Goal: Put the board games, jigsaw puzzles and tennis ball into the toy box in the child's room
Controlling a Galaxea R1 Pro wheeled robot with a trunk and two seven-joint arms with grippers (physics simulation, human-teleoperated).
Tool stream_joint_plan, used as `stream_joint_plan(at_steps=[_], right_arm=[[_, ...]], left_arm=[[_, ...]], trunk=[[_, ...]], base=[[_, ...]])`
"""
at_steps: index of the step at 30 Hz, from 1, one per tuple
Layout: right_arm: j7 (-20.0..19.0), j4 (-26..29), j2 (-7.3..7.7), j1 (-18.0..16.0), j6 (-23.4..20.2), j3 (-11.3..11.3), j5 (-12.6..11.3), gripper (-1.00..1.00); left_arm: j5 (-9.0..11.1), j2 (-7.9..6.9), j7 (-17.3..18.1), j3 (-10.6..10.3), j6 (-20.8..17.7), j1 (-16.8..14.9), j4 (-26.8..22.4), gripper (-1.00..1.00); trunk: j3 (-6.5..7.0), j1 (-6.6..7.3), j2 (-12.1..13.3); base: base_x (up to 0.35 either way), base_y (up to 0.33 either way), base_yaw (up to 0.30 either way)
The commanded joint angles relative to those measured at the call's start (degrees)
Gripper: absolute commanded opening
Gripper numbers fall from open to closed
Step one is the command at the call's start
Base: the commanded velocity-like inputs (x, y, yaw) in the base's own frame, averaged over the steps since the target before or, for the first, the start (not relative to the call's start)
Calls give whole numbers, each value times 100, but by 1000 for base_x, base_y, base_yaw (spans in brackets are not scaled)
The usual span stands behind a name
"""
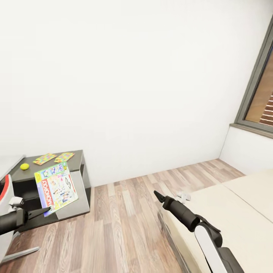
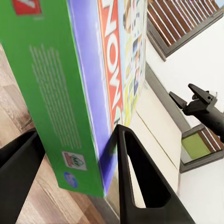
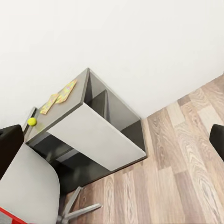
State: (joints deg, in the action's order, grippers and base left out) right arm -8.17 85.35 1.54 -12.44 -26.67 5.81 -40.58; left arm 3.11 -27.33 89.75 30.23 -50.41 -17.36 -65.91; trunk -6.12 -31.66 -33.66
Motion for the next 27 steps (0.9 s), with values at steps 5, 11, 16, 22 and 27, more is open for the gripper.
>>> stream_joint_plan(at_steps=[5, 11, 16, 22, 27], right_arm=[[-1, 4, 4, -4, 48, 132, -17, 100], [0, -1, 4, -4, 54, 154, -14, 100], [-1, 5, 4, -4, 162, 164, -19, 100], [-1, 7, 4, -4, 209, 213, -21, 100], [15, 15, 4, -4, 221, 234, -20, 100]], left_arm=[[-3, -1, 25, 6, -49, -5, -1, -100], [-3, -2, 25, 71, -48, -5, -1, -100], [-3, -1, 25, 155, -48, -5, 3, -100], [-3, -1, 25, 175, -48, -5, 4, -100], [-3, -1, 25, 176, -48, -5, 2, -100]], trunk=[[-10, -5, -9], [-10, -5, -9], [-10, -5, -9], [-10, -5, -9], [-9, -5, -9]], base=[[321, 23, 11], [325, 136, 1], [306, 196, 0], [295, 220, 0], [294, 221, 12]])
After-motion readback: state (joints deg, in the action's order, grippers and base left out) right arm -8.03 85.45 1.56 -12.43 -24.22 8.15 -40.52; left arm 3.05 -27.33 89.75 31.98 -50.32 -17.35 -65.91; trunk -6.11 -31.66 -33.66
